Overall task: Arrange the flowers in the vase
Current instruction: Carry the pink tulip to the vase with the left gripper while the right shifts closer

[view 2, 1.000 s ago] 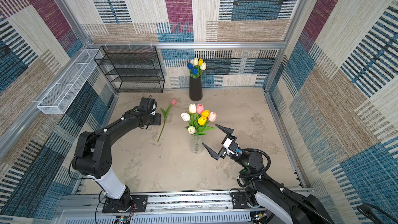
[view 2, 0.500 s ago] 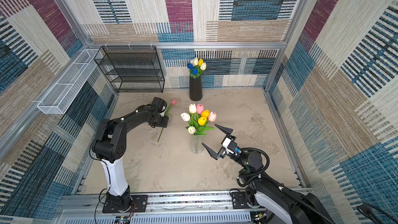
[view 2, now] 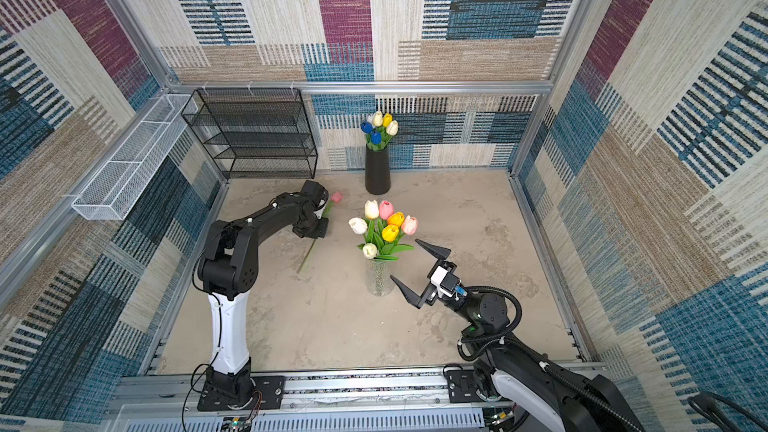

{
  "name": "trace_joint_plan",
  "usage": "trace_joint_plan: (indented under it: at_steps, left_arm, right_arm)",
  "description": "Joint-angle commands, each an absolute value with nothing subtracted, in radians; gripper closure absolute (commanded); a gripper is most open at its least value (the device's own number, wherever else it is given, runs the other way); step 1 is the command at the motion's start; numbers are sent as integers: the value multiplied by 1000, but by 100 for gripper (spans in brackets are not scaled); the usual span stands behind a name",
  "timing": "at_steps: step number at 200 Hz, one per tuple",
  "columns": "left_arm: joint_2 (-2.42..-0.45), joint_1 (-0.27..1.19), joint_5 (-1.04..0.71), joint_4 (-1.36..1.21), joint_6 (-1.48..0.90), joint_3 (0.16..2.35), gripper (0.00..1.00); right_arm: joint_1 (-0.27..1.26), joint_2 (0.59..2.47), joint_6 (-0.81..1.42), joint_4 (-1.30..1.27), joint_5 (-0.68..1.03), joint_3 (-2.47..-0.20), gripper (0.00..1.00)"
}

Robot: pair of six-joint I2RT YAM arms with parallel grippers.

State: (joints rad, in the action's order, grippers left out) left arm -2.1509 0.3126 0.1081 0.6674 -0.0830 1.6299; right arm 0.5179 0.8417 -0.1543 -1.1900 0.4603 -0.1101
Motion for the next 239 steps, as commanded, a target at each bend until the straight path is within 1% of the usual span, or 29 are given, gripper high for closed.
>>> trace_joint_plan:
  at_steps: [1,7,23,41,69,86,111,127,142,159,179,203,222,239]
  left_arm:
    - [-2109,313,140,680,-71,1594,96]
    - [-2087,313,144,670,-74,1572,100]
    - [-2003,313,143,620,-81,1493,100]
    - [-1858,316,119,522,-92,1364,100]
    - [-1526,335,72,276,-130,1091,100]
    - [-1299,350,-18,81,-165,919,100]
    - [-1024,428,-83,-198,-159,719,100]
    - [-910,485,-190,-323,-107,658,100]
    - [-824,561,-237,-420,-60,618,100]
    - [-767,633,-276,-574,-65,571,100]
    - [-772,685,-350,-757,-136,554,100]
    - [-826,770,-436,-820,-152,612,100]
    - [-882,866,-407,-835,-83,644,100]
    - [-973,920,-380,-938,-58,650,100]
  right_arm:
    - [520,855,-154,-1208,442,-107,0]
    - [520,857,-152,-1211,442,-106,0]
    - [520,861,-152,-1216,434,-106,0]
    - [520,858,-155,-1217,420,-103,0]
    - [520,846,-152,-1235,371,-88,0]
    - [520,836,-143,-1261,317,-69,0]
    - [520,831,-134,-1271,251,-59,0]
    - [520,839,-130,-1279,238,-57,0]
    - [520,837,-126,-1281,233,-56,0]
    - [520,823,-127,-1280,228,-51,0]
    - [520,808,-132,-1278,219,-48,0]
    - [520,795,-134,-1275,221,-46,0]
    - [520,788,-134,-1274,227,-44,0]
    - [520,791,-131,-1276,231,-44,0]
